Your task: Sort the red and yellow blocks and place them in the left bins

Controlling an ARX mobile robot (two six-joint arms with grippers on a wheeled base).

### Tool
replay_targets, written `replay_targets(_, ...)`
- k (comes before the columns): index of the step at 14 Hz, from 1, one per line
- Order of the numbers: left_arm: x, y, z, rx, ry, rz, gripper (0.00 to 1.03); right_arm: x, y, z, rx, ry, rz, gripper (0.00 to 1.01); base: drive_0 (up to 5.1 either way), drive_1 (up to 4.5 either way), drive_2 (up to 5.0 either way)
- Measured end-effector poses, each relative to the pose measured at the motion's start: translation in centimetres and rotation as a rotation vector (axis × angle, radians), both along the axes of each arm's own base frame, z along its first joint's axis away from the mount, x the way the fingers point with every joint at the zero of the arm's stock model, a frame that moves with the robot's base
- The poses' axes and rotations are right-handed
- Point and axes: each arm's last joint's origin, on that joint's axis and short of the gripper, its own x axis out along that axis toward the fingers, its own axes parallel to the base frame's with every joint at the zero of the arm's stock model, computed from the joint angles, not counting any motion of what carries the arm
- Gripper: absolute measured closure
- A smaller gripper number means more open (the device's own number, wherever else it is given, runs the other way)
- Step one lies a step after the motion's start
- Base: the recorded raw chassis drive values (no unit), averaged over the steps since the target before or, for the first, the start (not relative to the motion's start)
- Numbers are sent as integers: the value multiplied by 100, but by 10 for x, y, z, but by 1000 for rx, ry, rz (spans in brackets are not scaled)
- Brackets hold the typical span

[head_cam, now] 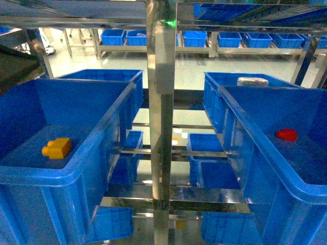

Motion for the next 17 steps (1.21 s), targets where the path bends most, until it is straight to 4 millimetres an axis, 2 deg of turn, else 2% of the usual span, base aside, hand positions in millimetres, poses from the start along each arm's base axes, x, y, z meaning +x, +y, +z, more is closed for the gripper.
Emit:
replay_targets(2, 0, 0, -1, -19, 13, 8, 5, 0, 0, 0, 0, -4, -2, 3, 0, 0, 0)
replay_targets(3, 0, -2, -1, 17, -93, 61, 10, -2, 1, -1, -17, -135, -95, 15, 0, 0, 0)
replay_targets(4, -12, 7, -9, 97, -189, 201, 25, -7, 1, -6, -20, -173, -141, 30, 0, 0, 0)
replay_targets(5, -26, 11, -17, 140, -205, 251, 37, -10, 0, -8, -21, -175, -155, 43, 0, 0, 0)
replay_targets(9, -65, 10, -29, 169, -224, 242, 95, -21, 0, -15, -22, -178, -154, 100, 0, 0, 0)
replay_targets(10, -72, 10, -30, 169, -230, 243, 101, -23, 0, -19, -21, -188, -154, 99, 0, 0, 0)
replay_targets(14, -95, 10, -39, 166, -252, 244, 101, -31, 0, -19, -20, -194, -154, 99, 0, 0, 0)
replay_targets(16, -103, 10, -50, 173, -200, 240, 101, -33, 0, -18, -19, -200, -154, 99, 0, 0, 0)
replay_targets(17, -106, 10, -45, 169, -233, 242, 101, -34, 0, -19, -20, -196, -154, 99, 0, 0, 0)
